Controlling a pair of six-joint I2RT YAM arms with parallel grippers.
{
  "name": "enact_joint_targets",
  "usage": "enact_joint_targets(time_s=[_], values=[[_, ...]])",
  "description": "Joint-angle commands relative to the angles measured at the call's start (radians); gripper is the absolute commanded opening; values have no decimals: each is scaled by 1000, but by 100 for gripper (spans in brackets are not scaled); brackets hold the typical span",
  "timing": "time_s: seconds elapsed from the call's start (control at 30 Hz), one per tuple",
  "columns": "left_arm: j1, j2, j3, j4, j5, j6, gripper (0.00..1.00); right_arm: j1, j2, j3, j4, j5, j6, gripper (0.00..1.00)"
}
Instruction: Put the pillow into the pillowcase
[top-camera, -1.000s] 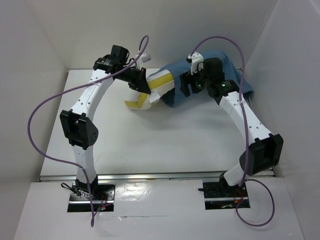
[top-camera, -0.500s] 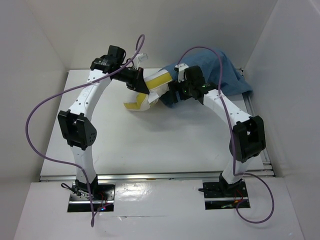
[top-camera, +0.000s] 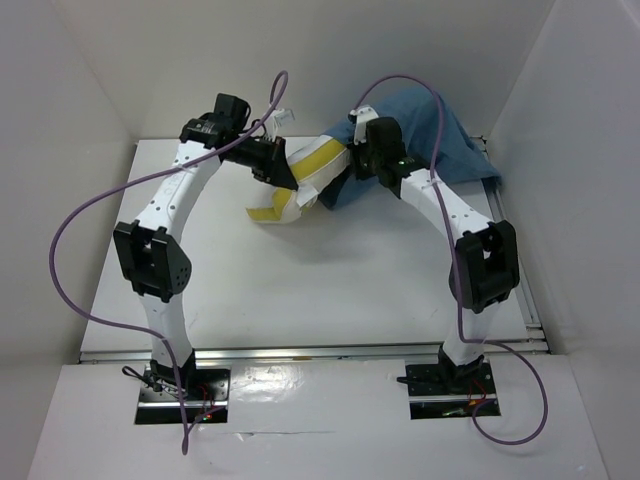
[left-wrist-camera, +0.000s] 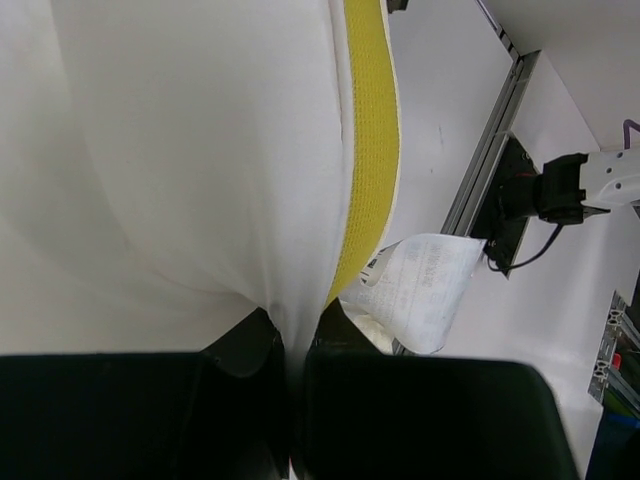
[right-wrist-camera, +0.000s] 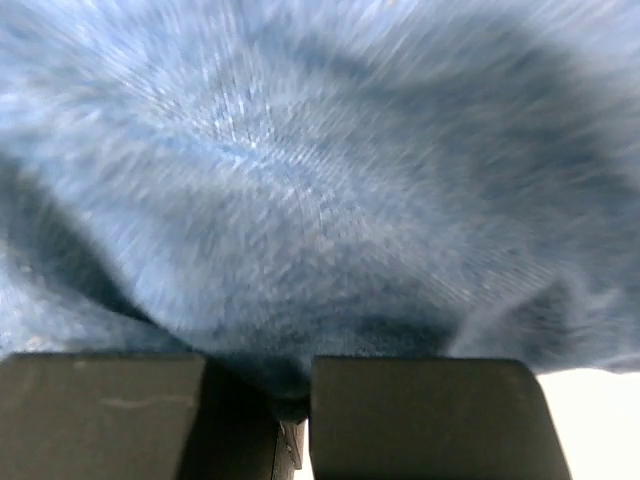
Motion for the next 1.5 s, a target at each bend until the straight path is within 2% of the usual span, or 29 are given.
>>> enact_joint_targets(time_s=[0.0, 0.2, 0.43, 0.53, 0.77, 0.9, 1.0, 1.17, 1.47], values=[[5, -79, -31, 33, 62, 15, 0, -15, -55, 95, 65, -63, -26, 0], [5, -132, -155, 137, -66, -15, 0, -5, -138, 248, -99, -161, -76, 0], [-4, -152, -210, 215, -90, -96, 0, 83, -147, 454, -247, -354, -58, 0], [-13, -152, -201, 257, -80, -135, 0, 159, -122, 468, -296, -443, -21, 0], [-4, -105, -60, 275, -68, -178, 0, 281, -24, 512, -386, -626, -12, 0], [5, -96, -45, 304, -36, -213, 0, 315, 71, 669, -426, -647, -12, 0], [5, -120, -71, 313, -21, -222, 0, 315, 123, 728, -452, -663, -12, 0], [5, -161, -131, 346, 15, -270, 0, 315, 144, 728, -433, -650, -12, 0], [5, -251, -341, 441, 120, -376, 0, 361, 204, 781, -353, -632, 19, 0]])
